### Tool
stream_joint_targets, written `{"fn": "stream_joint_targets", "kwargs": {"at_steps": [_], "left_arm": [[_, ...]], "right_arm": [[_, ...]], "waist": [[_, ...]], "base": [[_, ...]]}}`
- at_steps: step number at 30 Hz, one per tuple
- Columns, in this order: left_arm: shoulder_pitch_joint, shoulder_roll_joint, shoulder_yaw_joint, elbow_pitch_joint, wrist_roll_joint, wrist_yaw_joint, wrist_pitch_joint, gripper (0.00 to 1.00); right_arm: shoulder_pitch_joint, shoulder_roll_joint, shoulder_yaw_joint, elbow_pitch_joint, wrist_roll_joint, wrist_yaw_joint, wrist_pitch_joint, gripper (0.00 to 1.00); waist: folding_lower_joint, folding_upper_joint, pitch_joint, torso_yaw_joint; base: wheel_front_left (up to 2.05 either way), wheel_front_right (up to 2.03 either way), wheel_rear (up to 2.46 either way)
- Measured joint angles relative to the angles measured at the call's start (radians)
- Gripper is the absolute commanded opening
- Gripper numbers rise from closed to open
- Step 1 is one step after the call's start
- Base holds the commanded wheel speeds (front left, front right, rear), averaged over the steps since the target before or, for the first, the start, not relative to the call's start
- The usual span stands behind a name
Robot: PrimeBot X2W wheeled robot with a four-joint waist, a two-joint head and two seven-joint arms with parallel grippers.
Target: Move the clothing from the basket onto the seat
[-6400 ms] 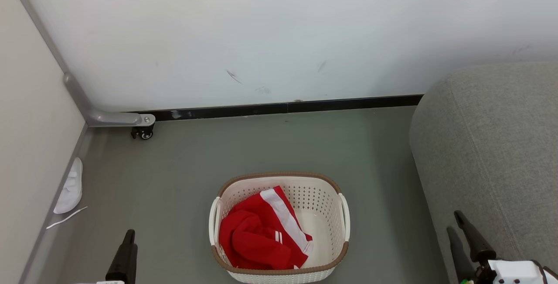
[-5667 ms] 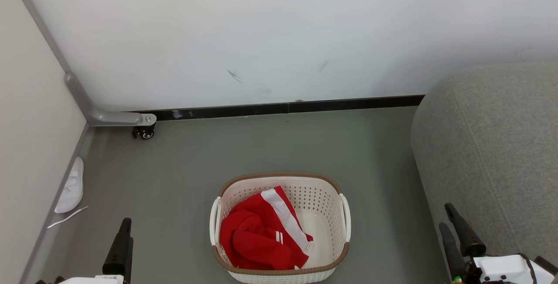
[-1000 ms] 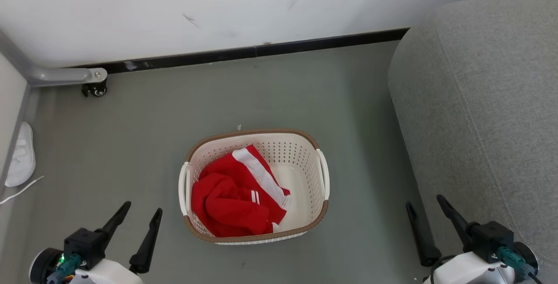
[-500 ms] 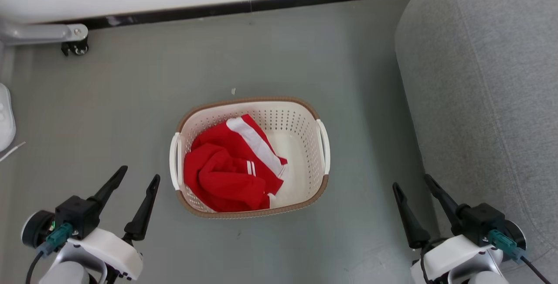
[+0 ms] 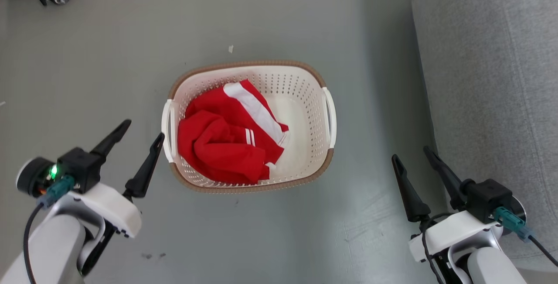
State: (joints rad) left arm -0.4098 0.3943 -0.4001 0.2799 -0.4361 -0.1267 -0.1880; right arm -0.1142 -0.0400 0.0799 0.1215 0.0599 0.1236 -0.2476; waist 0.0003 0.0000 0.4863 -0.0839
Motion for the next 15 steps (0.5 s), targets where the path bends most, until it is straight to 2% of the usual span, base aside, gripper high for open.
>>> {"fn": "stream_joint_targets", "kwargs": {"at_steps": [15], "left_arm": [[-0.185,0.04,-0.083,-0.039,0.088,0.0,0.095,1.0]], "right_arm": [[-0.078,-0.002,-0.002,-0.027,0.053,0.0,0.0,1.0]], "waist": [[0.0,0.0,0.133,-0.01]], "base": [[0.0,0.0,0.0]]}}
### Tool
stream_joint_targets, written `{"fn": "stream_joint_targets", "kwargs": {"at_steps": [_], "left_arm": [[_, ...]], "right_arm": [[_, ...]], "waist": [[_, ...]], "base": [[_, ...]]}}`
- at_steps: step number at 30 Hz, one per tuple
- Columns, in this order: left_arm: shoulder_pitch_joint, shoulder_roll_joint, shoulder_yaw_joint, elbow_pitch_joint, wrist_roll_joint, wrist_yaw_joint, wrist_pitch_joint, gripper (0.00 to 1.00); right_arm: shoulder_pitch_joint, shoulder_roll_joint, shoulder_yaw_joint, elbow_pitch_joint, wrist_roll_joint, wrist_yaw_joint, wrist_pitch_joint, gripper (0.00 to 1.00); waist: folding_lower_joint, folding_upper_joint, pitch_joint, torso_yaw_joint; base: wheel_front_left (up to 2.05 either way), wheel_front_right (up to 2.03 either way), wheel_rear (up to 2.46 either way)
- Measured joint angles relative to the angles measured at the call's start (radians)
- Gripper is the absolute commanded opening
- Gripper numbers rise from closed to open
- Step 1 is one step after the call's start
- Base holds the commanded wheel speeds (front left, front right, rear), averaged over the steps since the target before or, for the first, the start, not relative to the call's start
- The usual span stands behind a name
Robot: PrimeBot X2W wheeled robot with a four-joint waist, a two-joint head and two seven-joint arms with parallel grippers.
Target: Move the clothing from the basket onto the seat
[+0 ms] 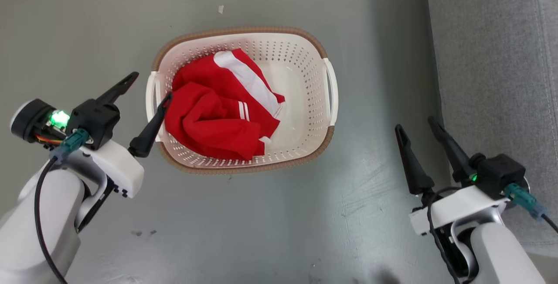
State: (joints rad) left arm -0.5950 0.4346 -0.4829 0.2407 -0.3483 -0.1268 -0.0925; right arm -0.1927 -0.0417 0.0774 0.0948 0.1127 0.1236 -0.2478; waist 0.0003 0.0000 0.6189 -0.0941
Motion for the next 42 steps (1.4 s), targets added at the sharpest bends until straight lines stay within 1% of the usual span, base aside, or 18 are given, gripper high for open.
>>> {"fn": "stream_joint_targets", "kwargs": {"at_steps": [5,8,12,14,16,18,19,21,26,30,37,42], "left_arm": [[-0.035,0.005,-0.002,0.018,0.025,0.0,0.036,1.0],[-0.042,0.004,-0.031,0.035,0.032,0.0,0.071,1.0],[-0.057,-0.013,-0.035,0.067,0.035,0.001,0.122,1.0],[-0.064,-0.029,-0.033,0.085,0.034,0.014,0.149,1.0],[-0.07,-0.032,-0.039,0.095,0.038,0.02,0.166,1.0],[-0.09,-0.035,-0.081,0.115,0.082,0.02,0.216,1.0],[-0.09,-0.035,-0.081,0.115,0.082,0.02,0.216,1.0],[-0.1,-0.036,-0.108,0.128,0.111,0.02,0.247,1.0],[-0.119,-0.041,-0.133,0.158,0.131,0.02,0.307,1.0],[-0.133,-0.051,-0.15,0.17,0.143,0.02,0.339,1.0],[-0.166,-0.052,-0.181,0.18,0.176,0.019,0.383,1.0],[-0.181,-0.039,-0.201,0.201,0.204,0.018,0.416,1.0]], "right_arm": [[-0.023,0.0,0.002,-0.011,0.013,0.0,0.0,1.0],[-0.028,0.0,0.008,-0.011,0.02,0.0,0.0,1.0],[-0.063,-0.001,0.03,-0.009,0.023,0.0,0.0,1.0],[-0.064,0.0,0.04,-0.008,0.026,0.0,0.0,1.0],[-0.064,-0.001,0.044,-0.003,0.028,0.0,0.0,1.0],[-0.064,-0.001,0.043,0.002,0.029,0.0,0.0,1.0],[-0.064,-0.001,0.043,0.002,0.029,0.0,0.0,1.0],[-0.064,-0.001,0.046,0.003,0.029,0.0,0.0,1.0],[-0.063,-0.001,0.062,0.008,0.038,0.0,0.0,1.0],[-0.062,-0.001,0.065,0.01,0.053,0.0,0.0,1.0],[-0.061,-0.001,0.073,0.01,0.064,0.0,0.0,1.0],[-0.061,-0.001,0.092,0.009,0.077,0.0,0.0,1.0]], "waist": [[0.0,0.0,0.031,-0.012],[0.0,0.0,0.046,-0.021],[-0.0001,0.0,0.06,-0.037],[0.0,0.0,0.064,-0.045],[-0.0001,0.0,0.066,-0.049],[-0.0001,0.0,0.068,-0.055],[-0.0001,0.0,0.068,-0.055],[-0.0001,0.0,0.069,-0.058],[-0.0001,0.0,0.072,-0.066],[-0.0001,0.0,0.077,-0.074],[-0.0001,0.0,0.092,-0.089],[-0.0001,0.0,0.108,-0.102]], "base": [[0.0,0.0,0.0],[0.0,0.0,0.0],[0.0,0.0,0.0],[0.0,0.0,0.0],[0.0,0.0,0.0],[0.0,0.0,0.0],[0.0,0.0,0.0],[0.0,0.0,0.0],[0.0,0.0,0.0],[0.0,0.0,0.0],[0.0,0.0,0.0],[0.0,0.0,0.0]]}}
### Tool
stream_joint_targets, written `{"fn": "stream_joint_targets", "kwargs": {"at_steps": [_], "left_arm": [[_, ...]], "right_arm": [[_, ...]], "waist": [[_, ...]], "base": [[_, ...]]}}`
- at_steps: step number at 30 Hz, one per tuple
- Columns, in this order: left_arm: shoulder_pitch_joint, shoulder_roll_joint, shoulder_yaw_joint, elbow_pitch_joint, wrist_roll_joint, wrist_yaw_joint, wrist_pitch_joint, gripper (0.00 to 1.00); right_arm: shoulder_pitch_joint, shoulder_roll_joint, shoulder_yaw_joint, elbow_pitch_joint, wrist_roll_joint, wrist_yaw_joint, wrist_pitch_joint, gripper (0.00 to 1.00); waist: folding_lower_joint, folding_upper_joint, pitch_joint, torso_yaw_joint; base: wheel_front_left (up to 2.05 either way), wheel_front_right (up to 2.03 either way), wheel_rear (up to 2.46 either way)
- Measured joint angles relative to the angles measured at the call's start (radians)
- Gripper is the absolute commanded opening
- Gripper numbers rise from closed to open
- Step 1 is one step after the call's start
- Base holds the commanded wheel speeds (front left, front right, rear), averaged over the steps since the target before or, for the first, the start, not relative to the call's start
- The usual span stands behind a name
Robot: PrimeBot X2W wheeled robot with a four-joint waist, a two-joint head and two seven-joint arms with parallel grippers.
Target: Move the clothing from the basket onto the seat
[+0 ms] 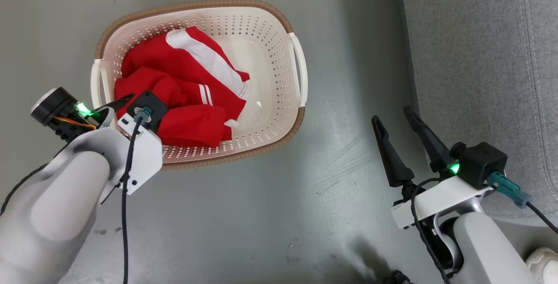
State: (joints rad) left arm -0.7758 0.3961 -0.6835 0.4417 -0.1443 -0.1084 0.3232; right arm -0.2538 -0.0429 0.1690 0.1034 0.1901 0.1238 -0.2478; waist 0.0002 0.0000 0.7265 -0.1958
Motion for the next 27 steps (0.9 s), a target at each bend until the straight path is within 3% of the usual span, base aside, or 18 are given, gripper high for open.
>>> {"fn": "stream_joint_targets", "kwargs": {"at_steps": [27], "left_arm": [[-0.022,0.045,0.021,0.041,-0.012,-0.001,0.046,1.0]], "right_arm": [[-0.001,0.001,0.028,-0.032,0.048,0.0,0.0,1.0]], "waist": [[0.0,0.0,0.081,-0.071]], "base": [[0.0,0.0,0.0]]}}
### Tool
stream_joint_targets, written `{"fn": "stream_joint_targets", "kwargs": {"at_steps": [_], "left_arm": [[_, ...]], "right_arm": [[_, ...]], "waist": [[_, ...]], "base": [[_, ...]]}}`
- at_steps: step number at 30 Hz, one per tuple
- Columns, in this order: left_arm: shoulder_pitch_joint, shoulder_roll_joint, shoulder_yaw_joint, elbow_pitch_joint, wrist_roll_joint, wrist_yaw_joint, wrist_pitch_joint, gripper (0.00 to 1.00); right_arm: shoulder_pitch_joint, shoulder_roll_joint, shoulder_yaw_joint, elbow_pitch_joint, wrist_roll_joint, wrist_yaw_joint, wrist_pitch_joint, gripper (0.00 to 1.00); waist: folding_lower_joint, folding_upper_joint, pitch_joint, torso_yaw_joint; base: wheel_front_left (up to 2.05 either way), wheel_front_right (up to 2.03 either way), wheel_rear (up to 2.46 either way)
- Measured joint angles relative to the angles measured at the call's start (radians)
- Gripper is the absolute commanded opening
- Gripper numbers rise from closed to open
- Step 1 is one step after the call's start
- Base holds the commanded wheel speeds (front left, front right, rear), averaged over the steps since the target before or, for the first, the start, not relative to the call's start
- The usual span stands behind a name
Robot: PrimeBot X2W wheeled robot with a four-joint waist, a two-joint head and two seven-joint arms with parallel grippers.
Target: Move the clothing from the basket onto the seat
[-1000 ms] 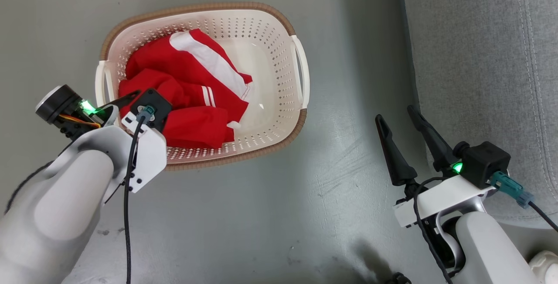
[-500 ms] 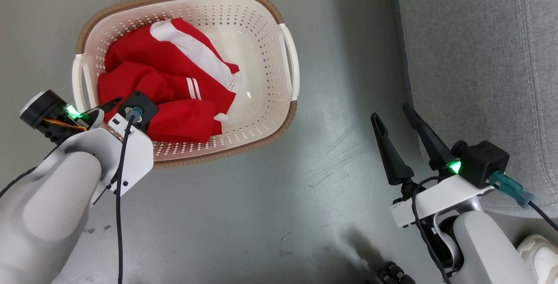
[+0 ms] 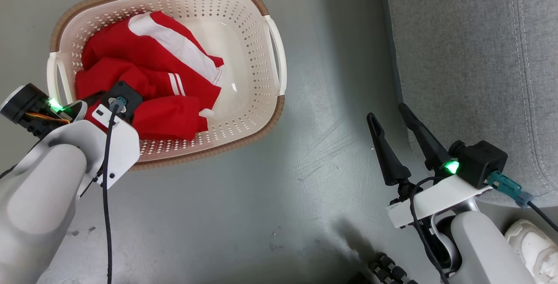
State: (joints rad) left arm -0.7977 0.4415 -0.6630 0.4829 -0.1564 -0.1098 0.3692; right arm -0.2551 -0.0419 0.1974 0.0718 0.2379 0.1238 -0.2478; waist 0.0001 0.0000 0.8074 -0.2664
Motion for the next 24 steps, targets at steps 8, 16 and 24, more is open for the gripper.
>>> {"fn": "stream_joint_targets", "kwargs": {"at_steps": [8,16,24], "left_arm": [[0.0,0.004,-0.002,0.0,-0.001,0.0,0.0,1.0],[0.0,0.004,-0.009,-0.001,0.0,0.0,-0.019,0.0],[0.0,-0.005,-0.01,-0.001,-0.006,0.0,-0.041,0.0]], "right_arm": [[-0.001,0.0,0.0,-0.004,0.011,0.0,0.0,1.0],[-0.002,0.0,0.002,-0.007,0.026,0.0,0.0,1.0],[-0.003,0.001,-0.008,-0.005,0.027,0.0,0.0,1.0]], "waist": [[0.0,0.0,0.016,-0.012],[0.0,0.0,0.024,-0.022],[0.0,0.0,0.012,-0.022]], "base": [[0.0,0.0,0.0],[0.0,0.0,0.0],[0.0,0.0,0.0]]}}
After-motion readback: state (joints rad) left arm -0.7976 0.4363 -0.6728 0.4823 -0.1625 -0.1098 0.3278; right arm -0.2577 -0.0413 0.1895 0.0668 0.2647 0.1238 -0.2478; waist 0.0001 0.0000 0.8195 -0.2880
